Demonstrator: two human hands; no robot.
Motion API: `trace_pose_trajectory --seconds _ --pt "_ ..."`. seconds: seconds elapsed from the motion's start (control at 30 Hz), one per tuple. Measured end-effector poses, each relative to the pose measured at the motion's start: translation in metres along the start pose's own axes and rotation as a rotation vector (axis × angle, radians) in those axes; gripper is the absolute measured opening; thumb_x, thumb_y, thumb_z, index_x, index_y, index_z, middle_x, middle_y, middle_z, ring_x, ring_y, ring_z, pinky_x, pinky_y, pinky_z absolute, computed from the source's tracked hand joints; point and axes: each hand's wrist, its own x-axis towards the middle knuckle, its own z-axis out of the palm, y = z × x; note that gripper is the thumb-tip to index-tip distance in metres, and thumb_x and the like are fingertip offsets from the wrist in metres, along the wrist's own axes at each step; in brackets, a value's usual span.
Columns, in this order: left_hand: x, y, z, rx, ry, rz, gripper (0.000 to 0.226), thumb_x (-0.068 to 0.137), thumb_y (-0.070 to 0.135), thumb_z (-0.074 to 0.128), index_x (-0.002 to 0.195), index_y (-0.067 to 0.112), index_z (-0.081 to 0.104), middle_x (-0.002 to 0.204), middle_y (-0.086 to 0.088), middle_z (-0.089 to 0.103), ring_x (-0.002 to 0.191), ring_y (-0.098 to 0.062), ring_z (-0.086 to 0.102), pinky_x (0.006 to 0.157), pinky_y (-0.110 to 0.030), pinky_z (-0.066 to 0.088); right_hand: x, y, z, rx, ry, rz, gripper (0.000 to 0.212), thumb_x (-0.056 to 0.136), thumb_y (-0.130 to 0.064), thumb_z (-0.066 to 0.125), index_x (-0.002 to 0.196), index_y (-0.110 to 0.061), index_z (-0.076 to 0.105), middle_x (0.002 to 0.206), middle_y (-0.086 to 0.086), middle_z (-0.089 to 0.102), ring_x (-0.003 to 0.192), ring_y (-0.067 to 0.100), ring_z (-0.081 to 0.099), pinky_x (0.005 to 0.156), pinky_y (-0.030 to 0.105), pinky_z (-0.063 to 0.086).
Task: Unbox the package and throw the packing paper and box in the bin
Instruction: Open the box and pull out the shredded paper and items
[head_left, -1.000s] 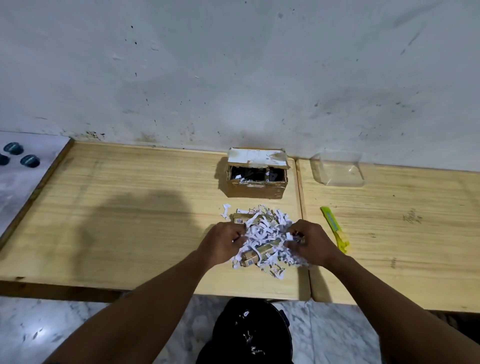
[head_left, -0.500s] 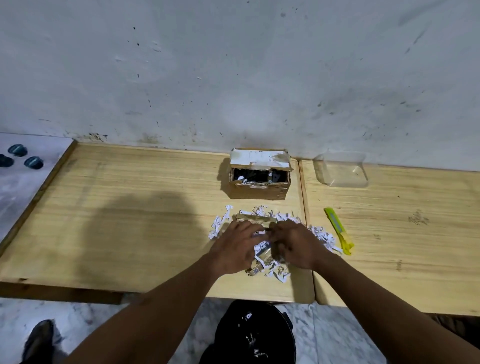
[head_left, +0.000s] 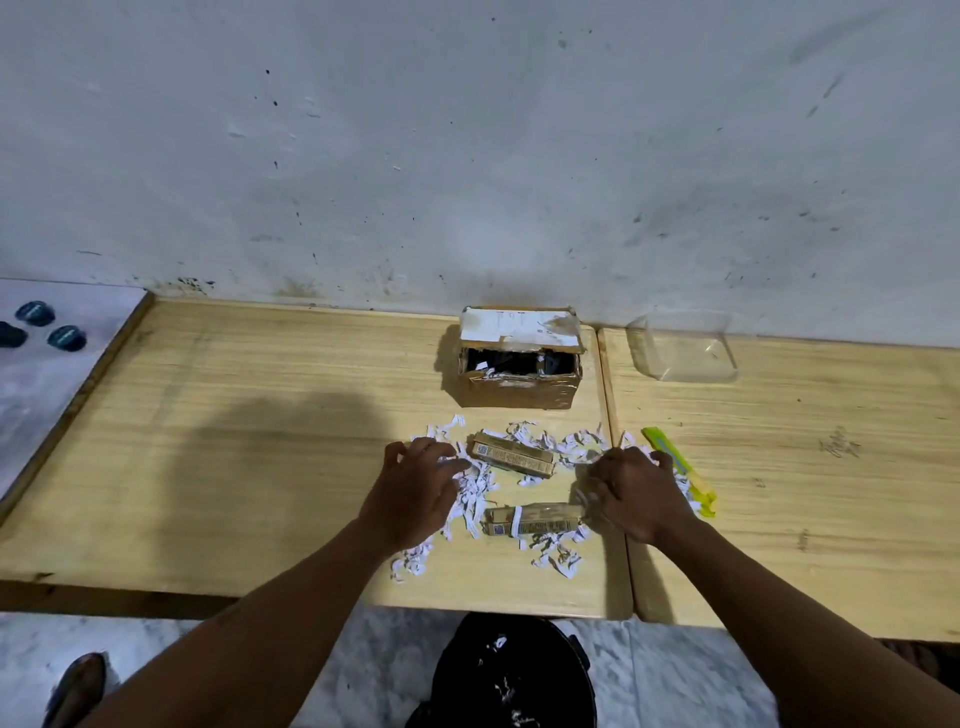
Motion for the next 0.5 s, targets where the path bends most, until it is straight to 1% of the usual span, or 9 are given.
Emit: trace_pose_trajectory --seconds 0.07,0.1,0.17,0.2,0.23,0.3,0.37,0.43,0.5 --pt "0.002 0.005 0.000 -0.051 0.038 -0.105 0.033 0.090 0.036 0.048 0.118 0.029 0.065 0.121 0.005 0.062 0.121 -0.017 0.053 0.097 -0.043 0.034 0.003 -0.004 0.001 0.014 0.121 0.009 0.035 0.079 -0.042 0.049 0.100 -0.027 0.073 0.110 -0.006 0.066 0.113 0.020 0.056 0.105 0.056 0.025" --pt "0.003 0.008 0.002 -0.080 0.043 -0.173 0.038 0.091 0.040 0.045 0.123 0.027 0.062 0.127 0.003 0.060 0.127 -0.018 0.049 0.101 -0.046 0.034 0.004 -0.007 0.001 0.046 0.197 -0.026 0.033 0.076 -0.039 0.050 0.095 -0.025 0.073 0.105 -0.006 0.067 0.109 0.022 0.059 0.103 0.056 0.028" --pt "0.005 0.011 0.008 -0.143 0.005 -0.313 0.052 0.094 0.046 0.036 0.139 0.024 0.049 0.144 -0.002 0.049 0.142 -0.021 0.035 0.112 -0.051 0.026 0.001 -0.019 -0.005 0.188 0.297 -0.148 0.030 0.071 -0.035 0.050 0.087 -0.023 0.072 0.095 -0.006 0.067 0.095 0.023 0.063 0.092 0.049 0.042" --pt "0.006 0.012 0.011 -0.172 -0.030 -0.362 0.058 0.095 0.049 0.031 0.145 0.023 0.041 0.153 -0.004 0.039 0.147 -0.023 0.024 0.116 -0.053 0.018 0.000 -0.027 -0.008 0.238 0.293 -0.222 0.029 0.069 -0.036 0.050 0.087 -0.024 0.070 0.092 -0.006 0.066 0.092 0.022 0.063 0.085 0.045 0.046" --pt "0.007 0.012 0.016 -0.189 -0.064 -0.390 0.062 0.096 0.051 0.027 0.150 0.022 0.033 0.159 -0.004 0.029 0.151 -0.023 0.014 0.119 -0.054 0.011 -0.002 -0.035 -0.009 0.250 0.252 -0.287 0.030 0.068 -0.036 0.050 0.089 -0.026 0.069 0.094 -0.007 0.066 0.092 0.020 0.062 0.081 0.042 0.047" --pt "0.011 0.012 0.025 -0.180 -0.139 -0.405 0.072 0.095 0.058 0.014 0.155 0.020 0.021 0.165 -0.004 0.011 0.152 -0.022 -0.001 0.120 -0.052 0.001 -0.001 -0.048 -0.005 0.182 0.118 -0.359 0.039 0.067 -0.038 0.050 0.102 -0.030 0.067 0.105 -0.010 0.065 0.100 0.018 0.061 0.082 0.036 0.044" --pt "0.015 0.013 0.032 -0.169 -0.213 -0.424 0.080 0.091 0.063 0.004 0.157 0.019 0.010 0.166 -0.004 -0.001 0.151 -0.022 -0.010 0.120 -0.051 -0.004 0.003 -0.055 0.003 0.111 -0.006 -0.360 0.046 0.071 -0.045 0.054 0.113 -0.029 0.062 0.111 -0.009 0.062 0.105 0.018 0.058 0.084 0.032 0.039" --pt "0.015 0.014 0.039 -0.165 -0.252 -0.446 0.082 0.091 0.065 0.000 0.157 0.017 0.004 0.165 -0.004 -0.006 0.151 -0.022 -0.014 0.120 -0.051 -0.007 0.006 -0.058 0.010 0.126 -0.047 -0.362 0.046 0.073 -0.049 0.064 0.112 -0.025 0.062 0.106 -0.006 0.060 0.103 0.019 0.057 0.083 0.033 0.039" --pt "0.014 0.015 0.041 -0.157 -0.254 -0.453 0.086 0.088 0.067 -0.008 0.157 0.017 0.004 0.165 -0.004 -0.007 0.151 -0.023 -0.015 0.119 -0.051 -0.009 0.007 -0.062 0.015 0.157 0.003 -0.394 0.035 0.072 -0.043 0.067 0.100 -0.022 0.064 0.098 -0.004 0.059 0.100 0.022 0.058 0.082 0.035 0.043"
